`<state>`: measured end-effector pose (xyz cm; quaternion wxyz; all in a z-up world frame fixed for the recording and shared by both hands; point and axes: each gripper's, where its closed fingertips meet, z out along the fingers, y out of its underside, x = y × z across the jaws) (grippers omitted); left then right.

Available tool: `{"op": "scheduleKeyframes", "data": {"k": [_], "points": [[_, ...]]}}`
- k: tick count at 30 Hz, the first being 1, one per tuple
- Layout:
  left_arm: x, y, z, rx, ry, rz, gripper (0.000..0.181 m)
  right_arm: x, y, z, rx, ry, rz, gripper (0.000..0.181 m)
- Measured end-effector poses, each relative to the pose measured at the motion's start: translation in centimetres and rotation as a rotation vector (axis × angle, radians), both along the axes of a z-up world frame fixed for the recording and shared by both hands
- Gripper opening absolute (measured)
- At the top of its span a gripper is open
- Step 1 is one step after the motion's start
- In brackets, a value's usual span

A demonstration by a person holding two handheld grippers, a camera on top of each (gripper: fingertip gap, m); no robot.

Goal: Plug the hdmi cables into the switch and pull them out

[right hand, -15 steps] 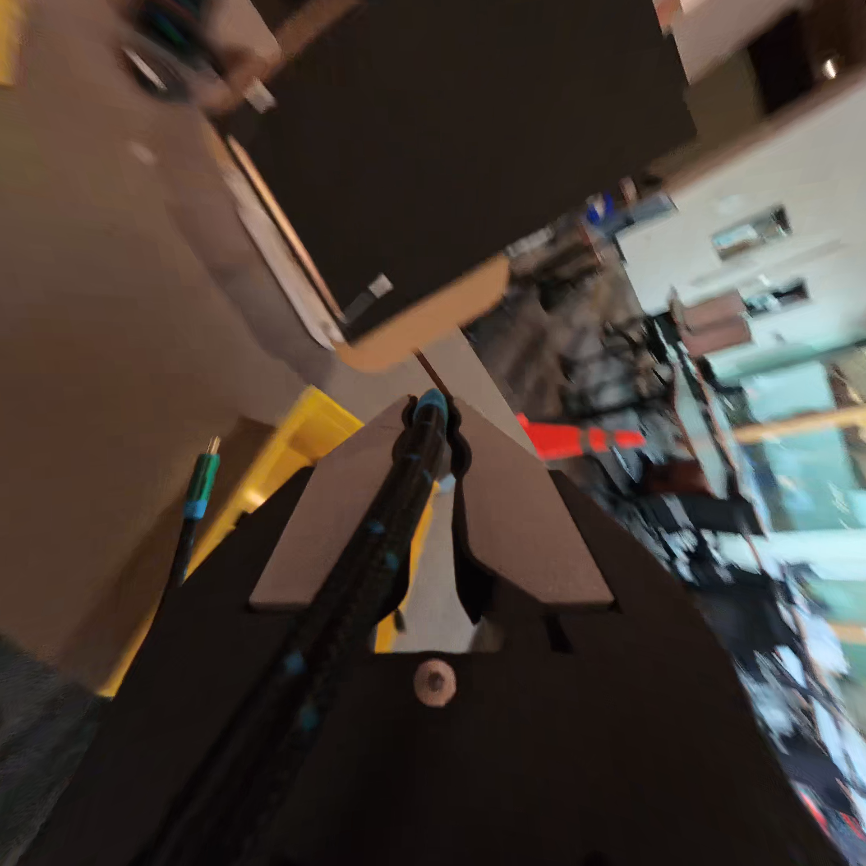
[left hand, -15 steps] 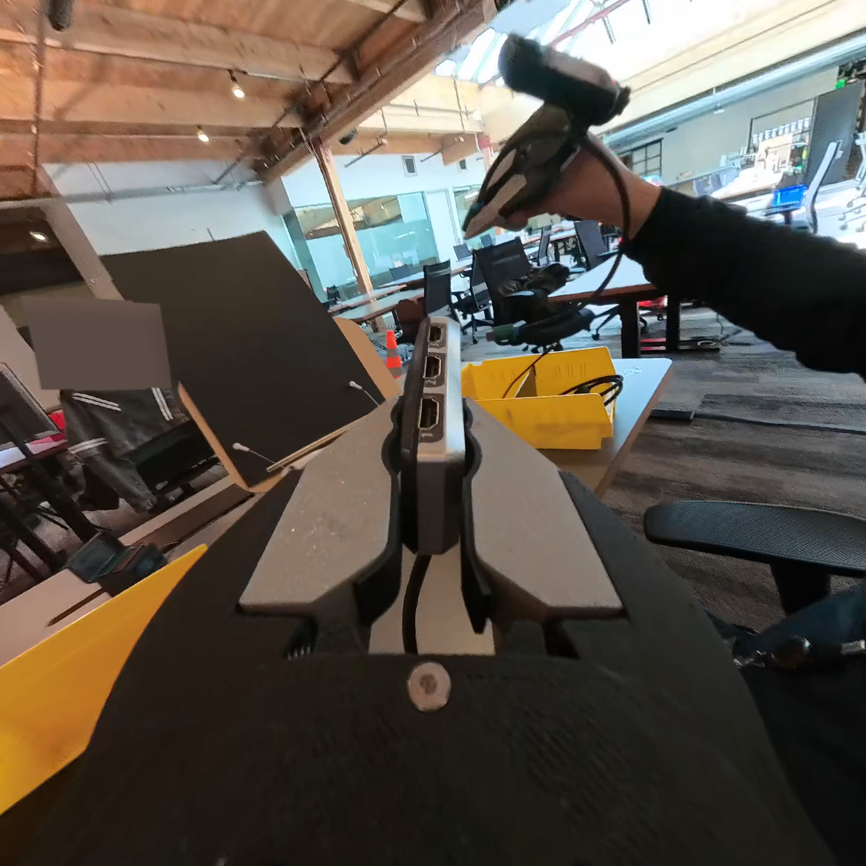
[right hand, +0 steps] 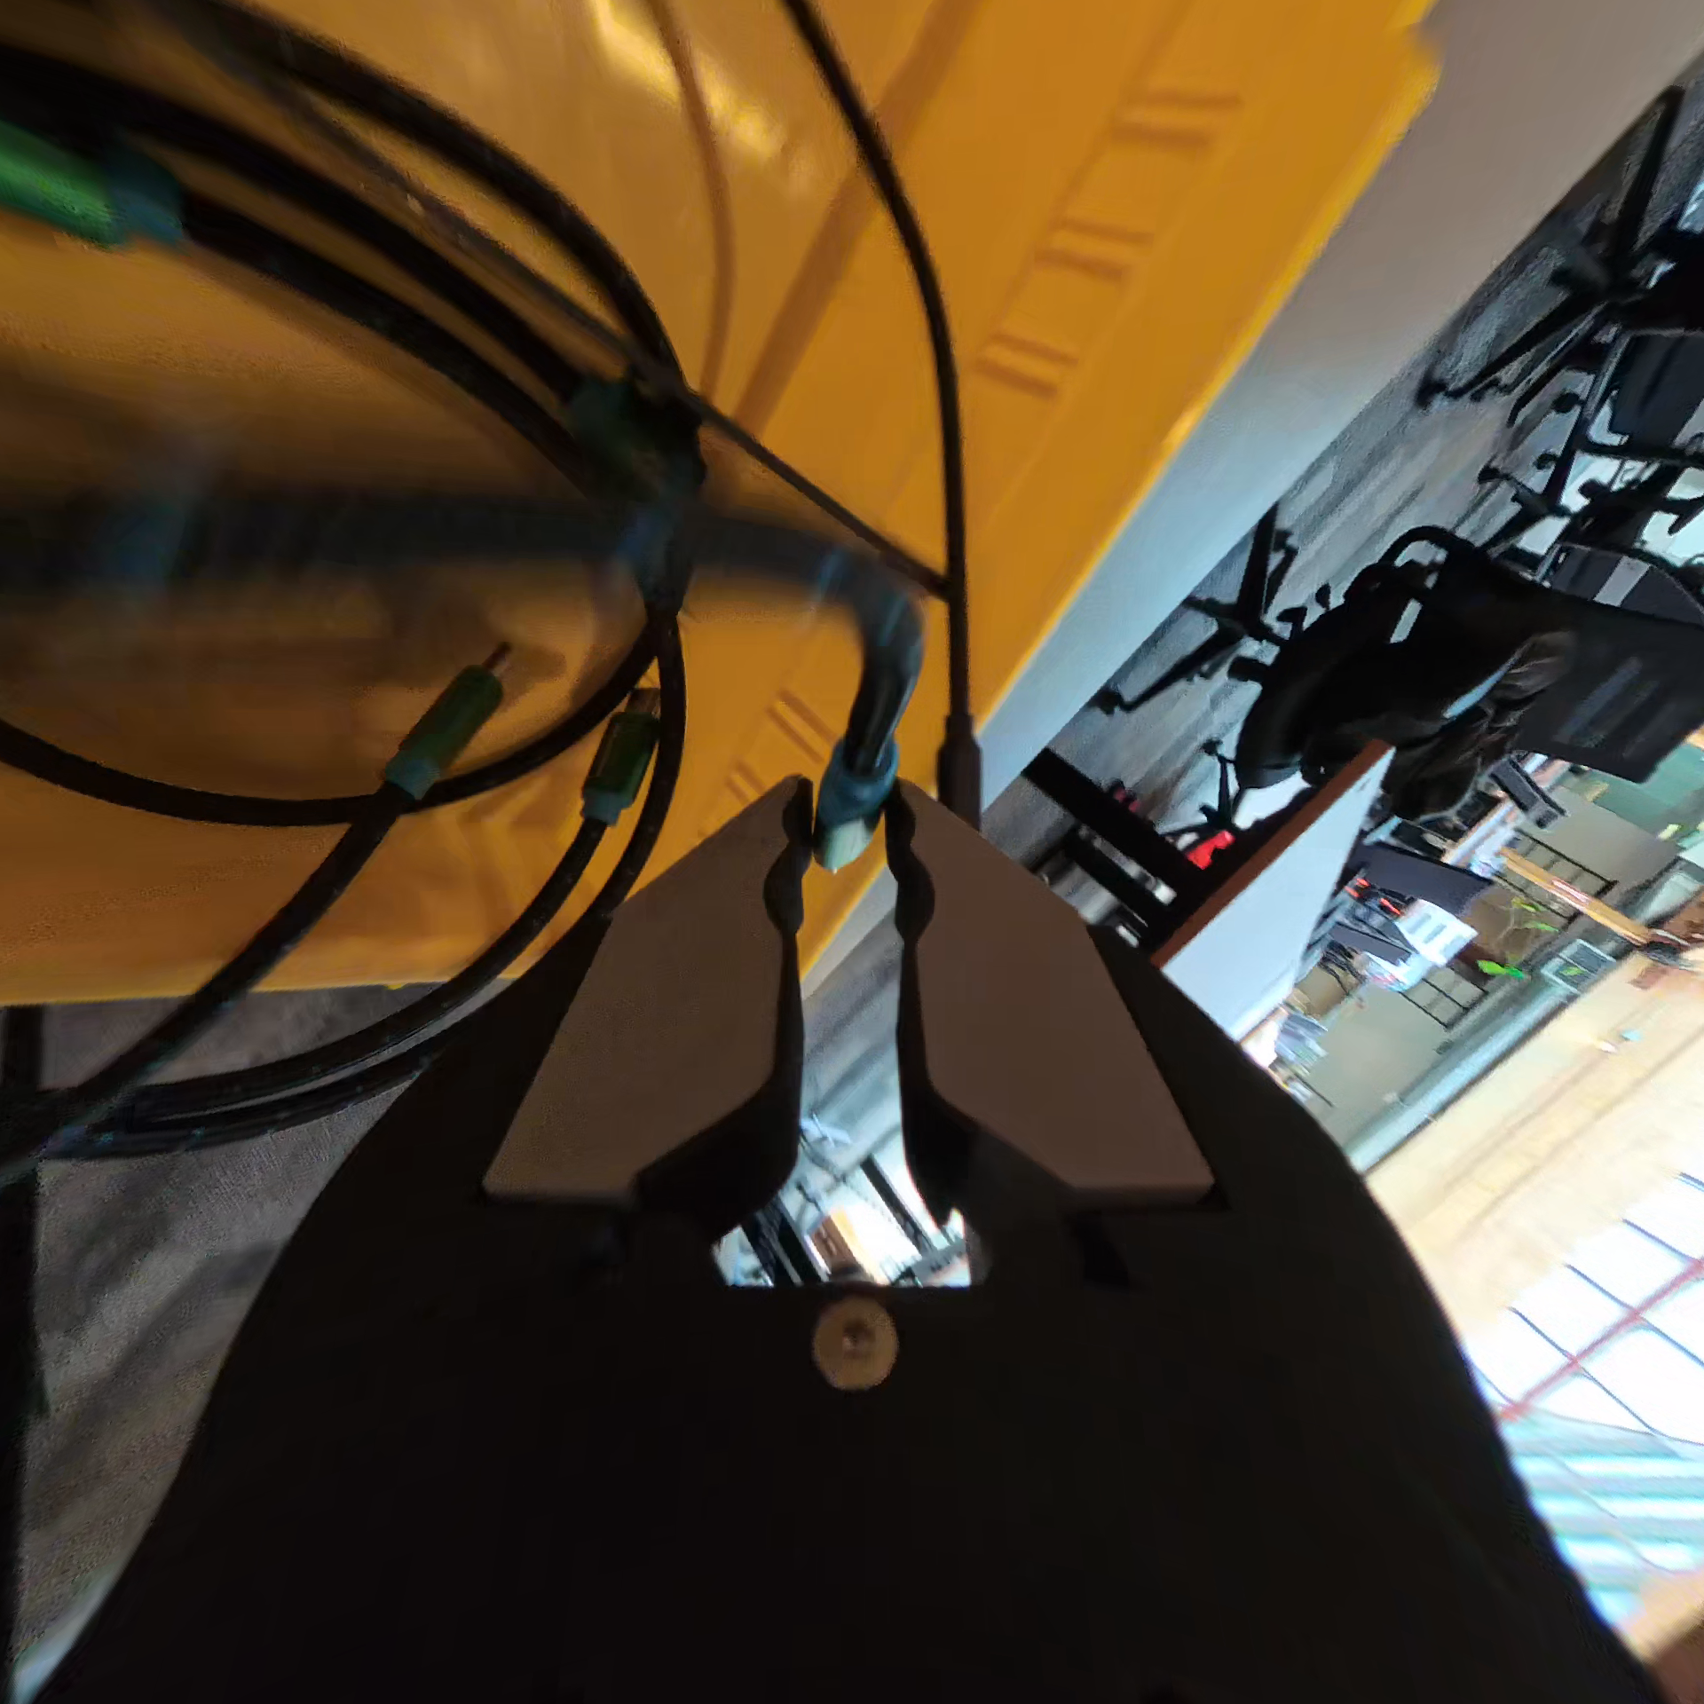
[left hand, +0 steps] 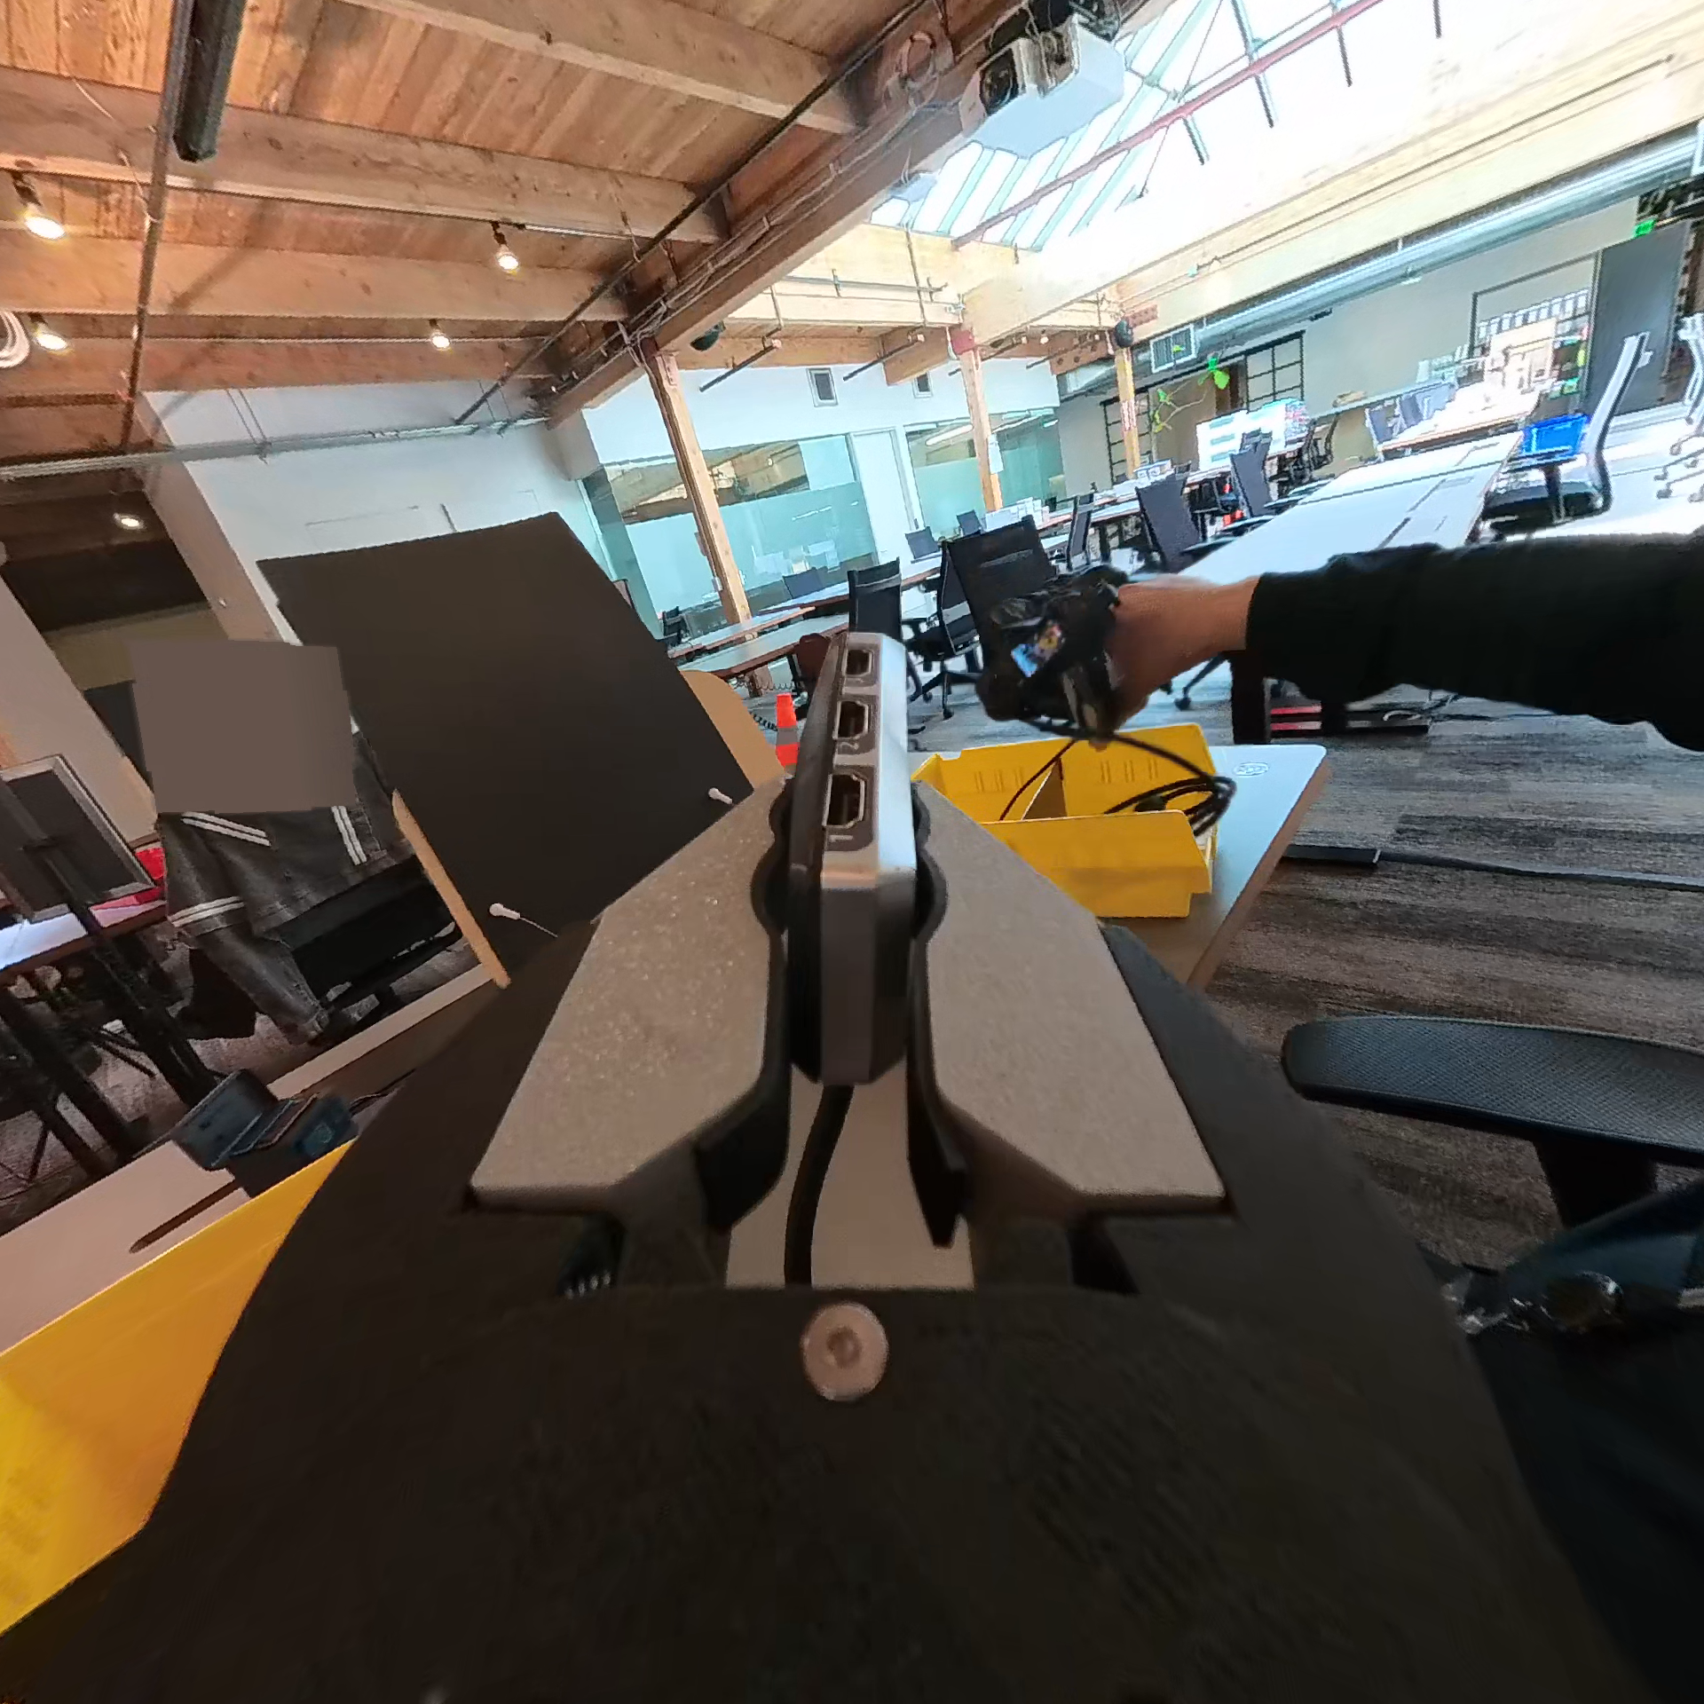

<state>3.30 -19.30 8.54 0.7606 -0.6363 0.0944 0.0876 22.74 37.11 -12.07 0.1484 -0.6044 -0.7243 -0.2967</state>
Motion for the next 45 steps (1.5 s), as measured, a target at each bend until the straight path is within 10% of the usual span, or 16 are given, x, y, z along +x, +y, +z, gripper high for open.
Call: {"op": "scheduleKeyframes", "data": {"k": [5,13,19,23,27,31,45], "points": [[0.0,0.6,-0.6,-0.025,0.008,0.01,0.02,1.7,-0.1,-2.1,-0.046,-0.148,0.025,0.018],[0.8,2.0,-2.2,-0.08,0.0,-0.071,0.019,0.5,-3.1,4.3,-0.168,0.145,-0.009,0.032],[3.4,4.4,-4.3,-0.157,-0.1,-0.277,0.019,-8.5,-25.7,11.4,-0.848,0.737,0.581,0.055],[4.5,5.2,-4.3,-0.143,-0.182,-0.358,0.019,-10.9,-40.6,13.8,-1.028,0.912,0.91,0.066],[5.7,5.8,-5.1,-0.19,-0.181,-0.381,0.019,-13.6,-48.6,14.7,-1.093,1.029,1.028,0.071],[6.0,5.9,-6.0,-0.23,-0.172,-0.397,0.02,-14.2,-51.8,14.6,-1.201,0.956,1.121,0.026],[5.4,3.8,-4.3,-0.162,-0.113,-0.384,0.017,-13.5,-51.3,16.9,-1.312,0.999,1.101,0.018]]}}
